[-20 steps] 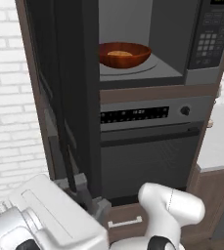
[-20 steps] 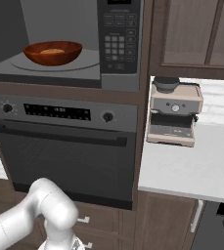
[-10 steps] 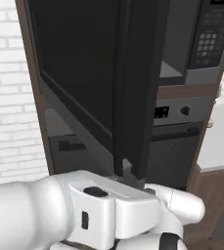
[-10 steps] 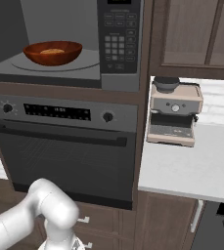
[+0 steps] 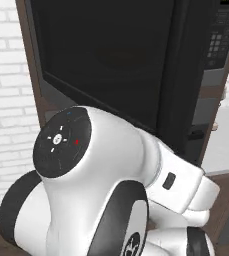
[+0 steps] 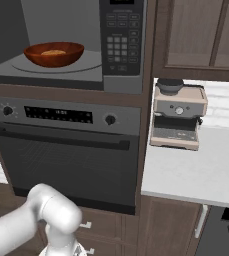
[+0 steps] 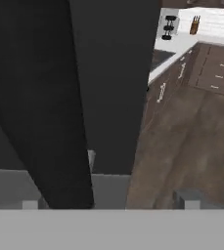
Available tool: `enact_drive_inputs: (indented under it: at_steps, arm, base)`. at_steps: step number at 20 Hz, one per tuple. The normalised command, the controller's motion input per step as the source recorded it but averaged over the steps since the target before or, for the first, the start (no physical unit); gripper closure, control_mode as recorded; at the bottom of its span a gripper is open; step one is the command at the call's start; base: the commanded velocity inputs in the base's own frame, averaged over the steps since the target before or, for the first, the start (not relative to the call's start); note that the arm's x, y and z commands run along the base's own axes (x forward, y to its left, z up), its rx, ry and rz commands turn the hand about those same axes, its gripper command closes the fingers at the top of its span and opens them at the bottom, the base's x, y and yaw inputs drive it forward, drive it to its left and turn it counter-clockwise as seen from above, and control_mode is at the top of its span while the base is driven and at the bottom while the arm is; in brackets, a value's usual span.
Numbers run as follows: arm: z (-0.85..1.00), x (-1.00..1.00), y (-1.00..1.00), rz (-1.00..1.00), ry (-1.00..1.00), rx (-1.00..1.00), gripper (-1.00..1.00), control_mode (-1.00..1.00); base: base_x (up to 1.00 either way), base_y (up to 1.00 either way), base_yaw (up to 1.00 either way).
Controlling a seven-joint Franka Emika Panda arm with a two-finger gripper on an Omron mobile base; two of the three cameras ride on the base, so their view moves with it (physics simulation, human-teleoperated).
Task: Open the microwave, place the bowl with waffle inside the microwave, then close the microwave door and turn it on.
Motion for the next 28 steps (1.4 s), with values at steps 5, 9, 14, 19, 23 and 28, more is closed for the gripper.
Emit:
enact_drive_inputs:
  at_steps: [5,9,14,19,23,28]
  arm:
    - [0.47,0.1,-0.31,0.0,-0.52,0.24,-1.0,-1.0]
    - [0.41,0.05,-0.04,0.0,-0.61,0.09,-1.0,-1.0]
    - [0.37,0.01,0.02,-0.01,-0.46,-0.06,-1.0,-1.0]
    - [0.19,0.22,0.0,-0.09,-0.04,-0.33,-1.0,-1.0]
    - [0.01,0.19,0.0,-0.26,-0.01,-0.42,-1.0,-1.0]
    - [0.0,0.01,-0.03,-0.37,-0.04,-0.27,-1.0,-1.0]
  base:
    - [0.0,0.0,0.0]
    - [0.0,0.0,0.0]
    - [0.0,0.0,0.0]
    - [0.0,0.0,0.0]
    - [0.0,0.0,0.0]
    - [0.0,0.0,0.0]
